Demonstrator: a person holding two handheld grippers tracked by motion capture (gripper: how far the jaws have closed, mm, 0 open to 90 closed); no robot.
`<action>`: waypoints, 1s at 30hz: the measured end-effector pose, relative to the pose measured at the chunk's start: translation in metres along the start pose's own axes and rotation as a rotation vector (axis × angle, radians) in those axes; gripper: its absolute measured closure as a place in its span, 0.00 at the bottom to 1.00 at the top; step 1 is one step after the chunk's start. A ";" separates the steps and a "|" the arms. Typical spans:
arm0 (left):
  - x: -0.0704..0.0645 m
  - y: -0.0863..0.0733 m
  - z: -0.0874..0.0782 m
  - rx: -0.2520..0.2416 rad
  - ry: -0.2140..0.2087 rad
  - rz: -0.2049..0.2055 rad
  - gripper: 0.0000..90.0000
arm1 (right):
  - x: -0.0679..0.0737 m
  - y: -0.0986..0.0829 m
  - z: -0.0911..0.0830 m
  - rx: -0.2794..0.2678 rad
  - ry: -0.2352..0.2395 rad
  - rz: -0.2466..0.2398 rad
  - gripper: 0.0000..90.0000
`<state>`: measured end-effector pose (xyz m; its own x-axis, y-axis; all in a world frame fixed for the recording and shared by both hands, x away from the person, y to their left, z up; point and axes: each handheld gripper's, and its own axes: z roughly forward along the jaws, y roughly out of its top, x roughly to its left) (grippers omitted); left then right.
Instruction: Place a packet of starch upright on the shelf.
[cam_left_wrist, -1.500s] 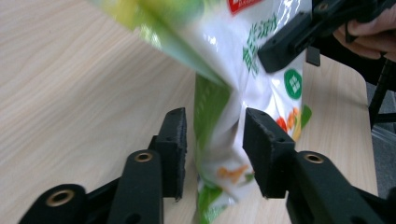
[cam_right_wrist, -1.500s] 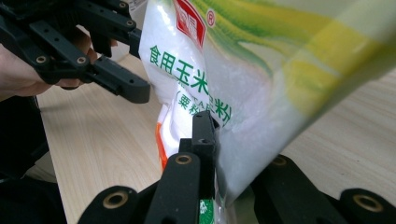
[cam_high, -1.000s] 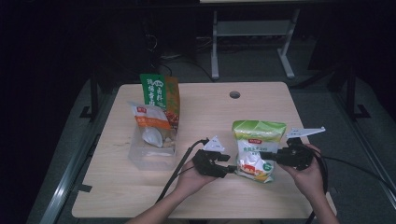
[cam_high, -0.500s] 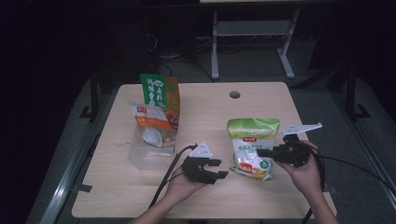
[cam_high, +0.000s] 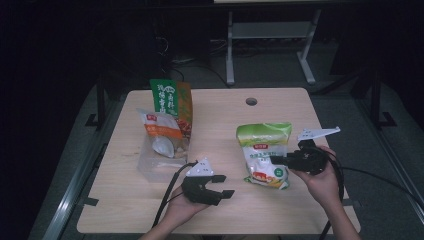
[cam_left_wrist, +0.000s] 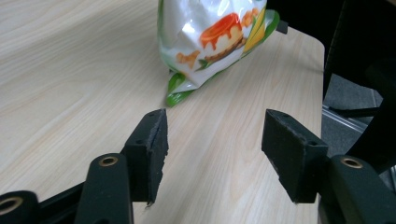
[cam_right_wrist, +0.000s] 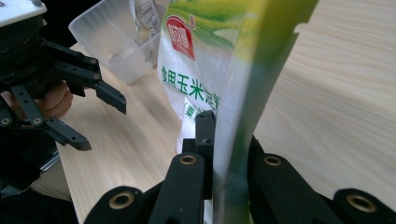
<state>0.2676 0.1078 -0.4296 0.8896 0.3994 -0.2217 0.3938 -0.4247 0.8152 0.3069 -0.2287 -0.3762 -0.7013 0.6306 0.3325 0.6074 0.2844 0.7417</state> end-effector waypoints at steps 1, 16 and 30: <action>0.000 -0.001 -0.001 0.001 0.001 0.001 0.44 | 0.001 0.001 0.001 0.001 0.001 -0.004 0.95; -0.004 -0.014 -0.013 0.005 0.011 0.022 0.40 | 0.010 0.017 0.007 0.000 0.015 -0.030 0.95; -0.008 -0.019 -0.025 0.006 0.023 0.037 0.39 | 0.025 0.045 0.017 -0.012 0.039 -0.085 0.95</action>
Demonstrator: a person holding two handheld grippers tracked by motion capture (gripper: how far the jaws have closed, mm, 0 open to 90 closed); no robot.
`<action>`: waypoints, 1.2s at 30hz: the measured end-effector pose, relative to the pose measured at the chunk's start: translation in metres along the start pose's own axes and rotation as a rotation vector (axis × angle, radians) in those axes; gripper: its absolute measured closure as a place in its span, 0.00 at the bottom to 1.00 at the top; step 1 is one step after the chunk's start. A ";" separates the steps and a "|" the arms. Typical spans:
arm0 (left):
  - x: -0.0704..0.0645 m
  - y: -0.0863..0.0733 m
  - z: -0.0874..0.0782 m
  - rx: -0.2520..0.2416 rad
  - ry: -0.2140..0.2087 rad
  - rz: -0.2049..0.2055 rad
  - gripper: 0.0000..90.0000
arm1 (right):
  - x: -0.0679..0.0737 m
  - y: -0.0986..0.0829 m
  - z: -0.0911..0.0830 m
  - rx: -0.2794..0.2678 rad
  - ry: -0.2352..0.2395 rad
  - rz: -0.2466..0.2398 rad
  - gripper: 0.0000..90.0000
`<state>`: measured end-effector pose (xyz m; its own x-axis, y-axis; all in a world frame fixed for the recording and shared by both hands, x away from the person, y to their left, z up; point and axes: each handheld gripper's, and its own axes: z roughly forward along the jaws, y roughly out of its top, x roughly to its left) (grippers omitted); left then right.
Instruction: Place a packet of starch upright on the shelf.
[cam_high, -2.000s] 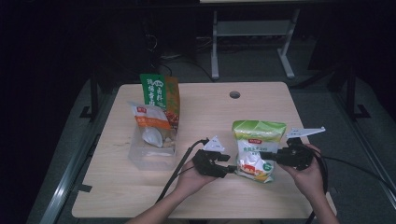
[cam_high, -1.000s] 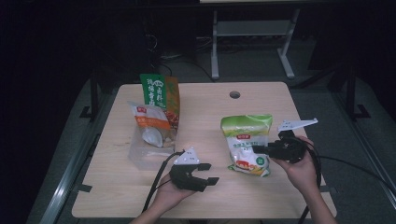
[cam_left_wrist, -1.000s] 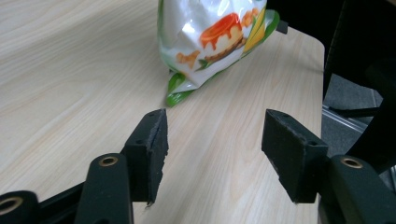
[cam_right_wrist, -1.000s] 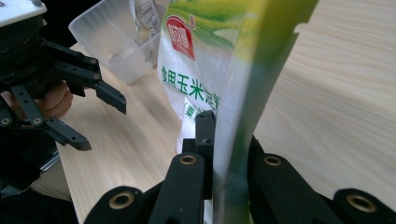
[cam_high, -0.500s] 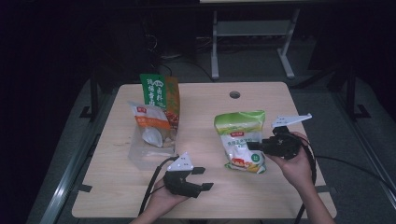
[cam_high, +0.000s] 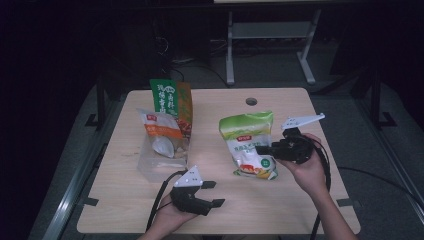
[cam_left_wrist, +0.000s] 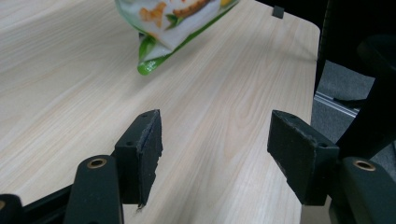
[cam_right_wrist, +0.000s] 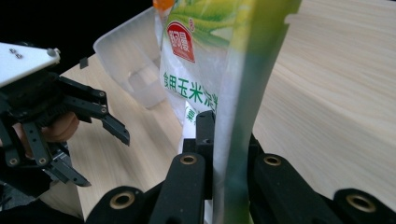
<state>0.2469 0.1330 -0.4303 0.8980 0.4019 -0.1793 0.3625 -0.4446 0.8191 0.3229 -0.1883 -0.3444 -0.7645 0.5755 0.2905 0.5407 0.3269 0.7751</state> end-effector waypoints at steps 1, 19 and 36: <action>0.000 -0.001 -0.001 0.000 0.001 -0.003 0.39 | 0.002 0.003 0.002 0.002 0.002 -0.006 0.95; -0.005 -0.008 -0.013 0.003 0.012 0.023 0.37 | 0.034 0.061 0.043 0.007 0.079 -0.097 0.95; -0.006 -0.016 -0.023 0.002 0.028 0.023 0.36 | 0.065 0.101 0.087 -0.007 0.157 -0.150 0.95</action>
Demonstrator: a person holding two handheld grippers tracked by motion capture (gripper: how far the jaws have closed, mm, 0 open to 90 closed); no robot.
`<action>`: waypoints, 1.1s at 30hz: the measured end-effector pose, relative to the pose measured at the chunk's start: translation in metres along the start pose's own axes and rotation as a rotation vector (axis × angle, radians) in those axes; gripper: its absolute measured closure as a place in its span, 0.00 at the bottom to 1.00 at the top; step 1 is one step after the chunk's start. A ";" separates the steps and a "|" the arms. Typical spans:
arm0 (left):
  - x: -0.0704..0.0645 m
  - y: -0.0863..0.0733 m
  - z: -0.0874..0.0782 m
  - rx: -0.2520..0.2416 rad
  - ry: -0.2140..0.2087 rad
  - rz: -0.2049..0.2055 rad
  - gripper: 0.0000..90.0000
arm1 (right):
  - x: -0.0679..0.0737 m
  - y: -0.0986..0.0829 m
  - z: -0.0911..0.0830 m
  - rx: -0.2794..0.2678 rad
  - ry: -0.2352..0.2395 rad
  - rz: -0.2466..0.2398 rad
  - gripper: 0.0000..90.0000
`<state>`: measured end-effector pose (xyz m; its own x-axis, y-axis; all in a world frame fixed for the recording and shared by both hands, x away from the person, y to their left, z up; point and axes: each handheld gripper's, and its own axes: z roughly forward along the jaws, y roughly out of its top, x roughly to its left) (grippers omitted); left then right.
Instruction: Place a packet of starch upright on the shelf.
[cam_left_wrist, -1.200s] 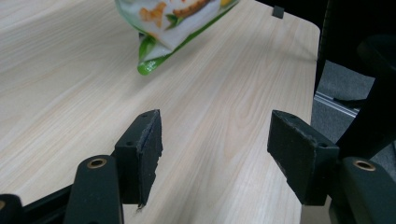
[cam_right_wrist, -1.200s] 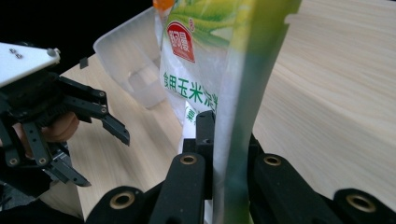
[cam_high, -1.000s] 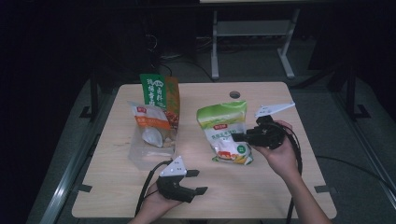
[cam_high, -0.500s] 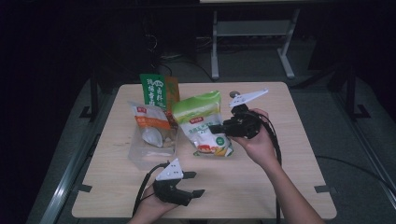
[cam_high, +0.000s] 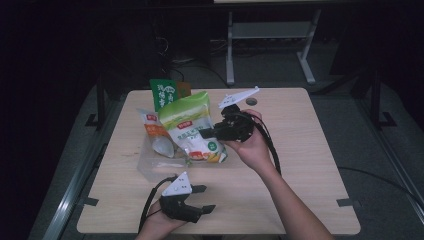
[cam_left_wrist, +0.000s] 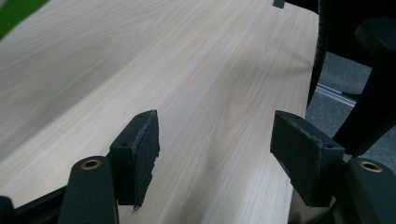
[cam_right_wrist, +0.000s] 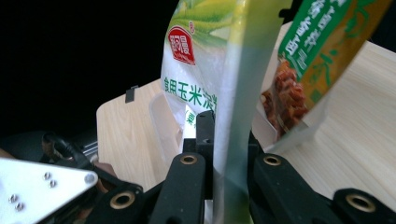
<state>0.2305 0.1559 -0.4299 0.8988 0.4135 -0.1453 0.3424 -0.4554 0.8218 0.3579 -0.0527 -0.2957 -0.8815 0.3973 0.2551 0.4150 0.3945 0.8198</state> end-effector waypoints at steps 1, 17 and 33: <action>0.000 -0.001 0.000 -0.004 -0.001 -0.005 0.36 | 0.001 0.001 0.002 -0.002 0.004 -0.001 0.95; -0.003 -0.006 -0.004 -0.013 -0.011 0.008 0.36 | 0.016 0.026 0.057 0.000 0.059 -0.038 0.95; -0.004 -0.009 -0.007 -0.029 -0.014 -0.015 0.35 | 0.019 0.025 0.130 0.040 0.113 -0.042 0.95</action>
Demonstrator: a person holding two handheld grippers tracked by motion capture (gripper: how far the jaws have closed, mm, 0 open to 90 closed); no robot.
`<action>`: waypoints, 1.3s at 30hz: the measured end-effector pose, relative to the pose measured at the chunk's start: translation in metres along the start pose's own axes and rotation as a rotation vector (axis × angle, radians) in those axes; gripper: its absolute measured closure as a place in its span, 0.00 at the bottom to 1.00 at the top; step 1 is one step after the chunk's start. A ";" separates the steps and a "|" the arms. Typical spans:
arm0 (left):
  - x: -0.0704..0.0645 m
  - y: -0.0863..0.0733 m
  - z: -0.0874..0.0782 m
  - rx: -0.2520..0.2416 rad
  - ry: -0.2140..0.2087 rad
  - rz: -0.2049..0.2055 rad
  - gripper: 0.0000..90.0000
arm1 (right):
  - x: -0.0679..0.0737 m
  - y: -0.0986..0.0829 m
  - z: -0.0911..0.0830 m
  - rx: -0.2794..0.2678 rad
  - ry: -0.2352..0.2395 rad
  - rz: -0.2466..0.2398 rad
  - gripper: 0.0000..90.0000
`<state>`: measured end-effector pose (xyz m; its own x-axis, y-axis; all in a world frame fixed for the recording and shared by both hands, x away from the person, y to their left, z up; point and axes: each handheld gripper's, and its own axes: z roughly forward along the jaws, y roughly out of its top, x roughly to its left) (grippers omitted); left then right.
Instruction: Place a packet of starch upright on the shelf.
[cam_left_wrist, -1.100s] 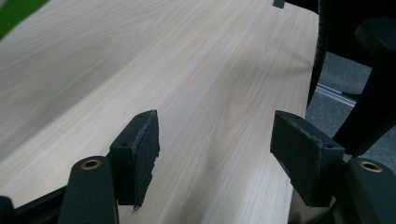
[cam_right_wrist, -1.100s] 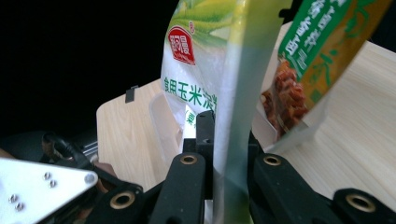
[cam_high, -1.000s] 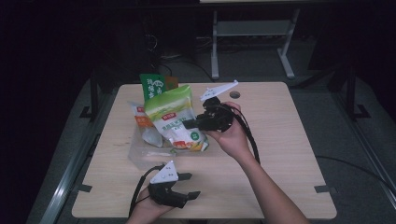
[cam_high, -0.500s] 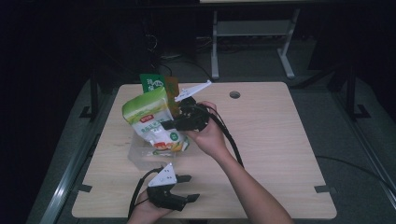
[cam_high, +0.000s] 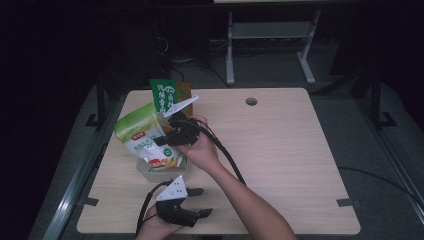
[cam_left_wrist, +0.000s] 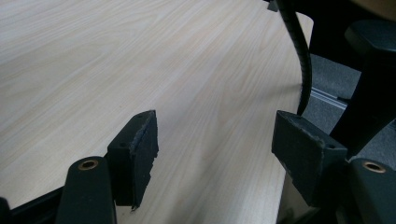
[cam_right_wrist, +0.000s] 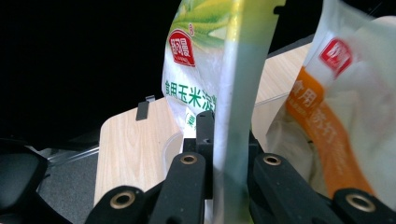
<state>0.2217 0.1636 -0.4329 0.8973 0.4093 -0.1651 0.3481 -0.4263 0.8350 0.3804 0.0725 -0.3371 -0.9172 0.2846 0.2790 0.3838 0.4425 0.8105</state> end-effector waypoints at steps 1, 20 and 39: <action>0.000 0.000 -0.001 0.000 0.001 0.001 0.35 | -0.001 -0.001 0.003 0.000 0.001 -0.002 0.95; -0.004 -0.001 0.002 0.009 -0.009 0.012 0.35 | -0.013 -0.036 0.019 0.038 0.038 0.017 0.87; -0.004 -0.002 0.007 0.025 -0.010 0.022 0.35 | -0.016 -0.058 0.010 0.095 0.000 0.026 0.94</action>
<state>0.2195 0.1570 -0.4373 0.9076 0.3916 -0.1517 0.3344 -0.4554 0.8251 0.3739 0.0504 -0.3935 -0.9069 0.2971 0.2989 0.4157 0.5139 0.7504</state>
